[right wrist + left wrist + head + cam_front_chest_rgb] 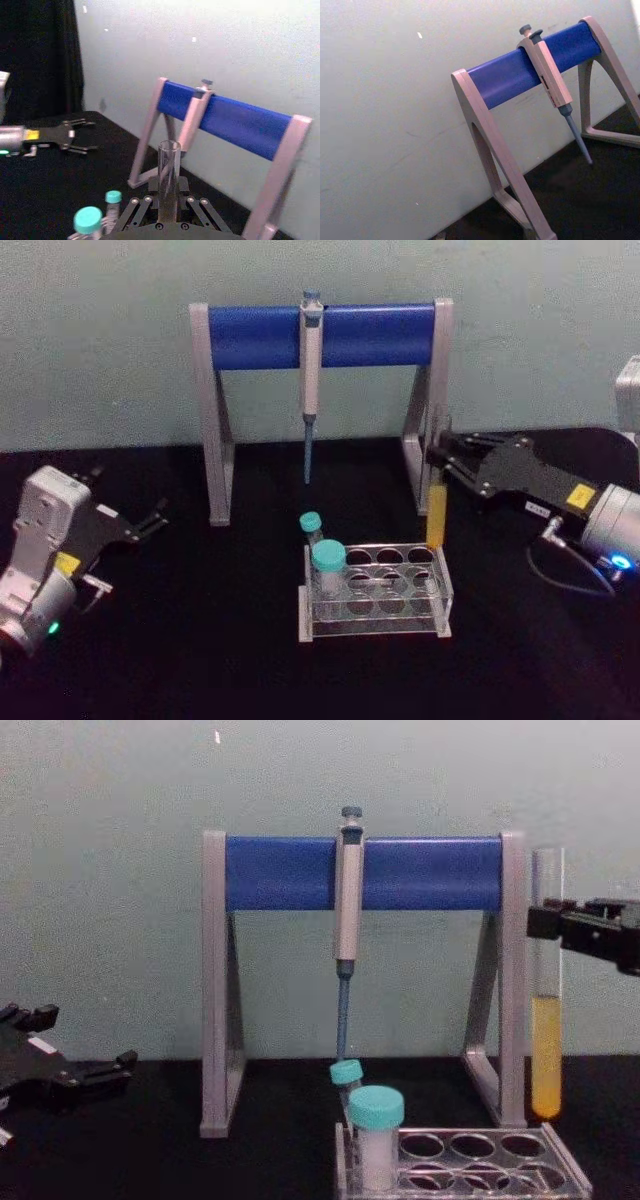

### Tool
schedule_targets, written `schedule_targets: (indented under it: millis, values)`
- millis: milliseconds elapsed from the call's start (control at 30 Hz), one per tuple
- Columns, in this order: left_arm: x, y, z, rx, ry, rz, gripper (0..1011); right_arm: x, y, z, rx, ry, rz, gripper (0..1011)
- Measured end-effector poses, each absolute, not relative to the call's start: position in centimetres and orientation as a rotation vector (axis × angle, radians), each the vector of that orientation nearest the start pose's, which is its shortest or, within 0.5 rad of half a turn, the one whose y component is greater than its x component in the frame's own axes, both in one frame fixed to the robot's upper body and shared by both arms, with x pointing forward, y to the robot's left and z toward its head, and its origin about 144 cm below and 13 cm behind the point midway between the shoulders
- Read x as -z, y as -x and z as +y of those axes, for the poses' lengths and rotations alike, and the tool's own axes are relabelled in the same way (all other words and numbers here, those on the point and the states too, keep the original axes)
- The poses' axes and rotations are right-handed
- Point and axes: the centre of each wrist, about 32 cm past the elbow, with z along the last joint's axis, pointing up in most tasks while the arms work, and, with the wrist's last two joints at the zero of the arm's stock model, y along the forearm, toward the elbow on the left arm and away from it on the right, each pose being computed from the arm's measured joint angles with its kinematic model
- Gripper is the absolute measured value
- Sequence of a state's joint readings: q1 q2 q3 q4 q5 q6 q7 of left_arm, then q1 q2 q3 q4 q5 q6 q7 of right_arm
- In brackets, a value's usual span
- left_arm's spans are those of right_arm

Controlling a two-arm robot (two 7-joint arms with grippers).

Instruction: Pick up the test tube from the test tube rack, shake it, then place it back into the test tube rack.

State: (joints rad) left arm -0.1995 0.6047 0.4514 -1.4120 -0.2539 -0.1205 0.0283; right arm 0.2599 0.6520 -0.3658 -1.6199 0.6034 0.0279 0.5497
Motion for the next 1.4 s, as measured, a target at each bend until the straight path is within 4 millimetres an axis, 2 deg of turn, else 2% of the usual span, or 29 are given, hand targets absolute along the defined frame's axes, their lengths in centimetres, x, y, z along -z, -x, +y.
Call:
schedule_targets:
  millis: [200, 533, 1000, 1400]
  values:
    - [-114.0, -48.9, 31.0, -1.248, -0.304, -0.285, 1001, -123.5, -50.9, -30.4, 0.762, 0.052, -0.119, 218]
    - [-114.0, -48.9, 31.0, -1.248, -0.304, -0.285, 1002, -123.3, -52.1, -28.9, 0.774, 0.035, -0.128, 218]
    - [-114.0, -48.9, 31.0, -1.248, -0.305, -0.285, 1001, -123.3, -52.4, -27.6, 0.612, -0.04, -0.079, 218]
    - [-114.0, -48.9, 31.0, -1.248, -0.304, -0.285, 1001, -123.4, -51.3, -28.5, 0.497, -0.049, -0.065, 218]
